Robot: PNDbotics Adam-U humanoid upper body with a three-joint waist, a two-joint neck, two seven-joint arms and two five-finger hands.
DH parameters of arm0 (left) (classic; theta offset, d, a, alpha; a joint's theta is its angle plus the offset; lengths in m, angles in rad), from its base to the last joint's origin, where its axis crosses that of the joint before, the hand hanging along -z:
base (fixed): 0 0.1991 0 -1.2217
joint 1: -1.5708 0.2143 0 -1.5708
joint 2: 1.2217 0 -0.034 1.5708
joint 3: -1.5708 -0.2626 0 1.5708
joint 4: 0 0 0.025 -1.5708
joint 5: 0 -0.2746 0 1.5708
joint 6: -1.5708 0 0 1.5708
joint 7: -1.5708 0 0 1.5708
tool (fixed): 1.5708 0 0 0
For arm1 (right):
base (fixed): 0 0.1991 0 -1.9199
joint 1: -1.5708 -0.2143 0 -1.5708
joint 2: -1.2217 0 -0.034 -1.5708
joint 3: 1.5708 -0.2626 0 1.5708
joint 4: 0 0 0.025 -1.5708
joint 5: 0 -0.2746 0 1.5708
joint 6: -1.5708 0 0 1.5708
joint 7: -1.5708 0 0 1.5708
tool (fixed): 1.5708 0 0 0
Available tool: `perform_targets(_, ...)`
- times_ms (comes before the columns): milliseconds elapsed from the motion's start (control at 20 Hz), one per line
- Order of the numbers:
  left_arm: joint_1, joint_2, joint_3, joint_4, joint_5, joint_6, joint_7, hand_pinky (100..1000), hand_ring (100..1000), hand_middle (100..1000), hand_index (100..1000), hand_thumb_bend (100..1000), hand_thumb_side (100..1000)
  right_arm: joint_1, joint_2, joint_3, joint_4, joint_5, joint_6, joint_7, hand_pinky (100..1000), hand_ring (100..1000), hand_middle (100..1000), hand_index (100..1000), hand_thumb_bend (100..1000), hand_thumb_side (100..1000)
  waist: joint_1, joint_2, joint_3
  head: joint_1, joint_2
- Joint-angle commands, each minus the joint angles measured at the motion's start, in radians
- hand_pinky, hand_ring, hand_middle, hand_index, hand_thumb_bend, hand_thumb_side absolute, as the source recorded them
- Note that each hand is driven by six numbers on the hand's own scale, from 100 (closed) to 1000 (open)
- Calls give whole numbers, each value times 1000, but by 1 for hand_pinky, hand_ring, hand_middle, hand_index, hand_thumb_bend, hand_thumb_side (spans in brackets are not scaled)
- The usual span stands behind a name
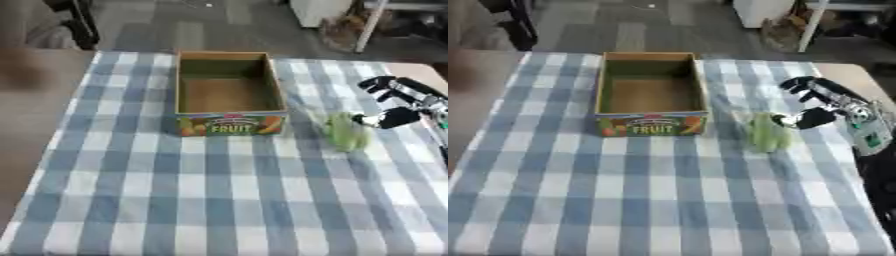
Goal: Pick up objects on the table and place them in the box.
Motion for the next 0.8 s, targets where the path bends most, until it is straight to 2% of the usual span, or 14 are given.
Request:
perform_targets(50, -13, 25, 6, -19, -3, 0, 0, 638, 545, 591, 716, 100, 604, -13, -21, 4, 9, 27, -10, 22, 787, 895, 868, 903, 462, 308, 3, -10, 1, -2, -8)
perform_targets(450, -15, 25, 6, -19, -3, 0, 0, 638, 545, 591, 717, 100, 604, -11, -14, 22, 44, 67, -37, 119, 800, 902, 870, 899, 491, 362, 4, -9, 6, -2, -7)
perform_targets(650, -14, 25, 7, -19, -4, 0, 0, 638, 545, 591, 717, 100, 604, -6, -13, 28, 50, 73, -54, 193, 776, 860, 827, 861, 494, 379, 4, -8, 6, -2, -7)
perform_targets(750, -14, 25, 7, -19, -4, 0, 0, 637, 545, 591, 717, 100, 604, -4, -14, 28, 49, 80, -55, 219, 656, 735, 715, 759, 451, 315, 4, -8, 5, -2, -7)
perform_targets(800, -14, 25, 7, -19, -4, 0, 0, 638, 545, 591, 717, 100, 604, -3, -15, 26, 48, 83, -52, 226, 544, 606, 604, 661, 411, 172, 4, -8, 5, -2, -7)
